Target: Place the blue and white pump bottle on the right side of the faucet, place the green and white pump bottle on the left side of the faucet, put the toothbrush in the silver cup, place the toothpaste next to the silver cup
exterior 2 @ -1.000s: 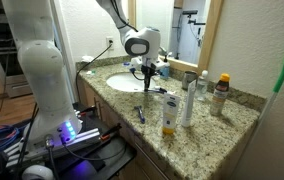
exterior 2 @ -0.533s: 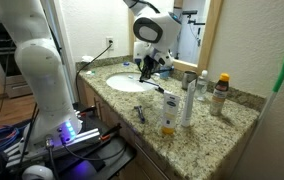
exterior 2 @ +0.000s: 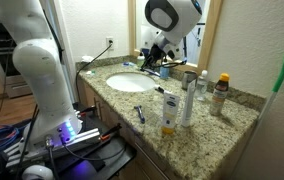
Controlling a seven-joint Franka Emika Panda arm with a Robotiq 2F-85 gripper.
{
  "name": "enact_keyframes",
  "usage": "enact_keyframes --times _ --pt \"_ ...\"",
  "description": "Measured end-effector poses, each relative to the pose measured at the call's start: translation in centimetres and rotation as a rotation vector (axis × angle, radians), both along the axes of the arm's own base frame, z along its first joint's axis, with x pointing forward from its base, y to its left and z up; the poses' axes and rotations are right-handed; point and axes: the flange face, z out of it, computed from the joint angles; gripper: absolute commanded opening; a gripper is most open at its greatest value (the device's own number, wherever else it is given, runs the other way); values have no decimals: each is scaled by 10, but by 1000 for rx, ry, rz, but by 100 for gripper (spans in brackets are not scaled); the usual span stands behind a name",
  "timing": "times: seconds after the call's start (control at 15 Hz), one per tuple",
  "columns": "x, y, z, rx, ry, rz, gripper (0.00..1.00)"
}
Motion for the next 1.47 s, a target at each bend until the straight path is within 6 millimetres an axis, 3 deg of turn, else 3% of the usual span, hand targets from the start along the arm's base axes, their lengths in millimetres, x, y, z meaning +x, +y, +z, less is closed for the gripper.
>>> enact_keyframes --times 0.2,0.33,0.4,0.47,0.6,0.67,0.93,1.13,1.2,1.33,1.4,1.47 --pt "11 5 24 133 43 -17 3" --pt "33 5 62 243 53 -54 3" --pt "45 1 83 289 62 -88 11" --pt "56 -3 102 328 71 -123 11" --pt "70 -12 122 355 86 -151 11" --pt "73 -14 121 358 92 -152 3" --pt "85 -15 104 410 144 -206 3" --pt "121 -31 90 559 165 -327 3" --pt "136 -41 86 607 169 -379 11" --pt "162 -61 76 683 185 -460 11" --pt "169 -66 71 693 190 -473 3" --pt "172 -69 67 696 195 -476 3"
